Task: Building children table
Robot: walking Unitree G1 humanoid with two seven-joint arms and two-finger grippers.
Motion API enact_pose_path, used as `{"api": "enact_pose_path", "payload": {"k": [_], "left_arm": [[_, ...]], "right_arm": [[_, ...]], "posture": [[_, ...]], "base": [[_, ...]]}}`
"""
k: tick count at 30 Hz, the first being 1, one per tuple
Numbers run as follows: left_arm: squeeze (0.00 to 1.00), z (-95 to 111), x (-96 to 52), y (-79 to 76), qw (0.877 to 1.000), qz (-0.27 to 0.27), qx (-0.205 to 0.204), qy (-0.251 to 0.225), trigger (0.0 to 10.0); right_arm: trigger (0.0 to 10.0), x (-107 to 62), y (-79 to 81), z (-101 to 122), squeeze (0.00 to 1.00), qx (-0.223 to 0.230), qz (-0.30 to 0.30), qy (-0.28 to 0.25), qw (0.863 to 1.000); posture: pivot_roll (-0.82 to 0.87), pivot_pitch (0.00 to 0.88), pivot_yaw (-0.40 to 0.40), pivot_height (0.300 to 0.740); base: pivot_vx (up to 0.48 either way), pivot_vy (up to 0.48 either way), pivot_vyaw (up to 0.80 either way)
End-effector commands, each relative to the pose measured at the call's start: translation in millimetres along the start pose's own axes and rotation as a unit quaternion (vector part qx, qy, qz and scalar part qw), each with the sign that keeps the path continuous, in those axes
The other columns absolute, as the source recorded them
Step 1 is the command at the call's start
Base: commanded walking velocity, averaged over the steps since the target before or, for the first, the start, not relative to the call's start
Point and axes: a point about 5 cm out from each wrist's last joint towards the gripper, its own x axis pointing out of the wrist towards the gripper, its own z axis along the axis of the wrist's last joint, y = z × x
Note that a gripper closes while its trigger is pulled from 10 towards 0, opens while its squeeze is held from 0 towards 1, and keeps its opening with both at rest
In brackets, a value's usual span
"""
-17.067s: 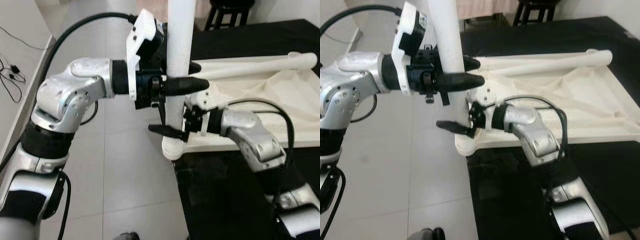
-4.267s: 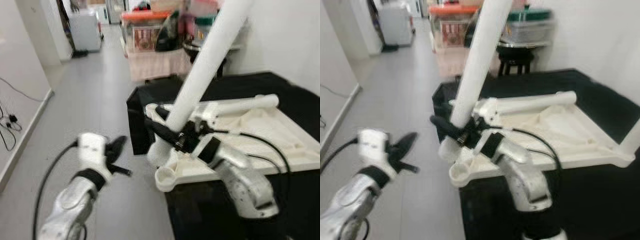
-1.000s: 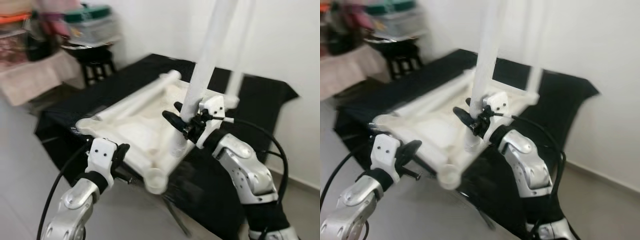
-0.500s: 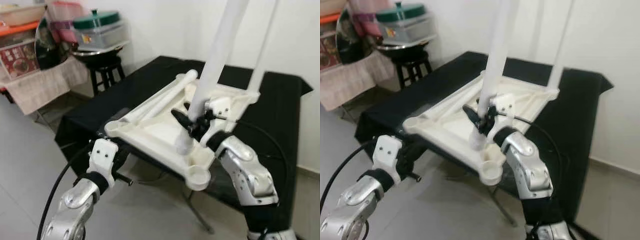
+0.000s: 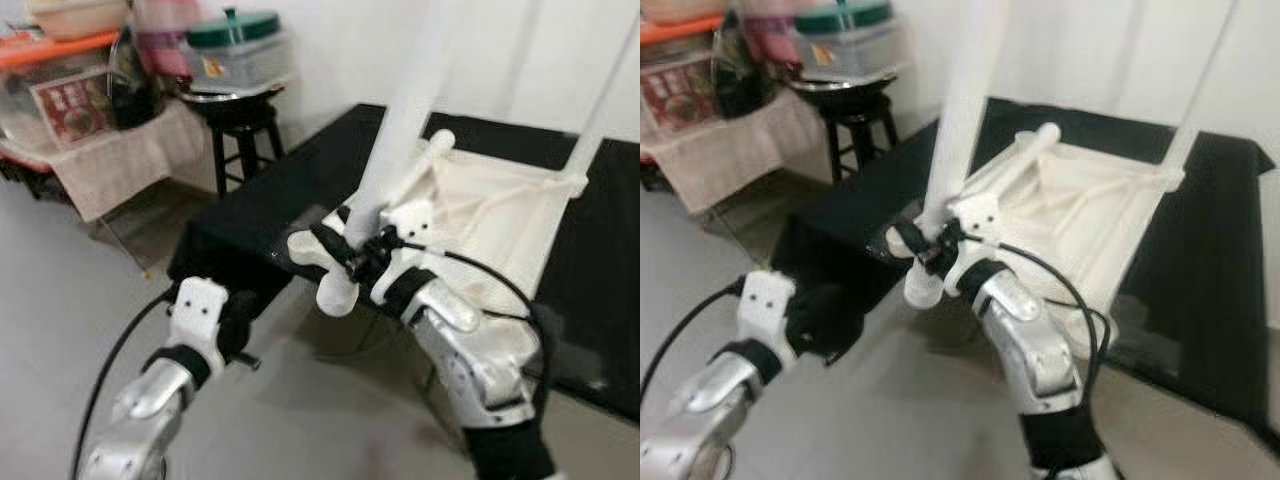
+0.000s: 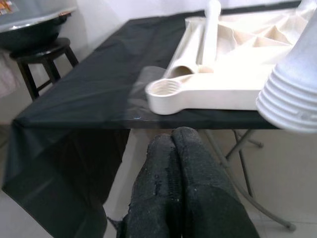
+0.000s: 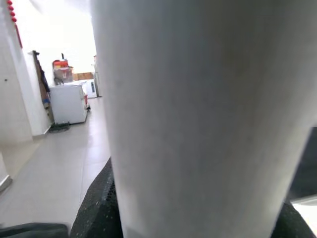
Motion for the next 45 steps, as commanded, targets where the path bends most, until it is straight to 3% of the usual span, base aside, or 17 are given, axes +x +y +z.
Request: {"api": "enact_pose_path", "payload": {"k": [1,13,45], "left_arm": [[0.0,-1.6,-2.5,6.4,1.0,0.016,-0.002,0.001,10.0],[0.0,-11.0,-9.9,15.3,0.999,0.043,-0.022,0.013,10.0],[0.0,-11.9,-7.8,16.6,0.999,0.048,-0.001,-0.005,10.0]], "right_arm": [[10.0,-0.1,7.3,-4.4,0.0,0.008,0.012,0.006,1.0],[10.0,-18.4,10.6,-29.2,0.0,0.028,0.002,0.05,0.998],[10.0,-22.4,21.6,-38.1,0.0,0.034,0.059,0.062,0.996]], "posture": [[0.01,0.014,0.027,0.74],[0.0,0.016,0.023,0.74],[0.01,0.0,0.023,0.74]], "base": [[0.0,0.0,-0.8],[0.0,0.0,-0.8],[0.0,0.0,-0.8]]}}
